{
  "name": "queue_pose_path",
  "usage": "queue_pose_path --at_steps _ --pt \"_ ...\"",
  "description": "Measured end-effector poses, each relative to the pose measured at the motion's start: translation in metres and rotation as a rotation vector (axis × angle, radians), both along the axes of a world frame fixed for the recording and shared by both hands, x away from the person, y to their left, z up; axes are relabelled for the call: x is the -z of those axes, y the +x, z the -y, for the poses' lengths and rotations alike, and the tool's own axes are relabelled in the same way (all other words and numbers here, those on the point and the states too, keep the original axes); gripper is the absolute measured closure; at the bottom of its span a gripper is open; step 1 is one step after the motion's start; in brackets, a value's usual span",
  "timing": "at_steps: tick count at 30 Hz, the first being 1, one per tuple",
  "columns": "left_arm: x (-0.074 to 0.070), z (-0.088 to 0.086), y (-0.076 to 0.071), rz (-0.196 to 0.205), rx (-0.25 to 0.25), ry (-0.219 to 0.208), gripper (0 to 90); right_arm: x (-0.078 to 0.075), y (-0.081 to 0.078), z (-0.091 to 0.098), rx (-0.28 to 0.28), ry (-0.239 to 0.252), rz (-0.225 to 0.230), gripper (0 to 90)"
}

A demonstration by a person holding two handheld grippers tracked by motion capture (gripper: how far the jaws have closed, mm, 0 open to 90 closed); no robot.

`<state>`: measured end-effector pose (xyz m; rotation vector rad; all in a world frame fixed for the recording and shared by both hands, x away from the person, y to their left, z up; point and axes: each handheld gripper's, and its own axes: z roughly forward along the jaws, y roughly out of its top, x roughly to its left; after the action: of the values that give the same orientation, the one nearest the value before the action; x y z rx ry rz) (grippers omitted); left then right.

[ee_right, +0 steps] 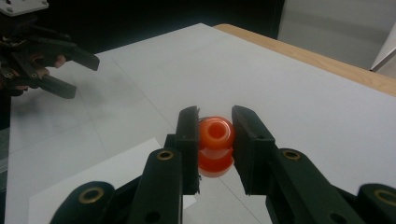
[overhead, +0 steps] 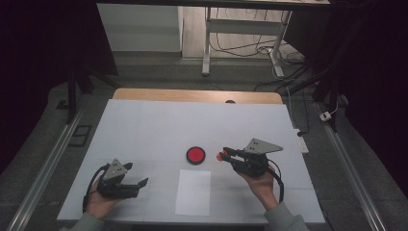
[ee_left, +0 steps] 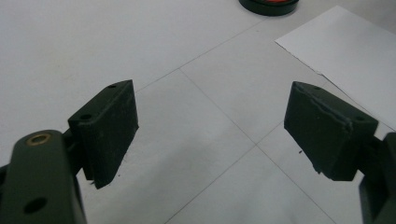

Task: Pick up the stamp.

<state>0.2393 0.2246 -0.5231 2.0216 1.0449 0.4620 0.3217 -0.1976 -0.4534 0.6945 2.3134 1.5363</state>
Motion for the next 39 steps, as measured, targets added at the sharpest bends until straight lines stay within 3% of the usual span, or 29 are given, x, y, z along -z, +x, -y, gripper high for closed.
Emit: queue_pose_path --at_steps 11,23,39 --pt "0.000 0.000 0.001 -0.002 0.002 -0.008 17.6 -0.005 0.000 -0.013 -0.016 0.006 -0.005 71.8" --pt "0.000 0.001 0.002 -0.002 0.005 -0.008 17.7 -0.001 -0.001 -0.048 -0.083 0.020 -0.016 71.8" --pt "0.000 0.000 0.002 0.007 0.009 -0.005 17.7 0.005 -0.004 -0.058 -0.115 0.005 -0.027 71.8"
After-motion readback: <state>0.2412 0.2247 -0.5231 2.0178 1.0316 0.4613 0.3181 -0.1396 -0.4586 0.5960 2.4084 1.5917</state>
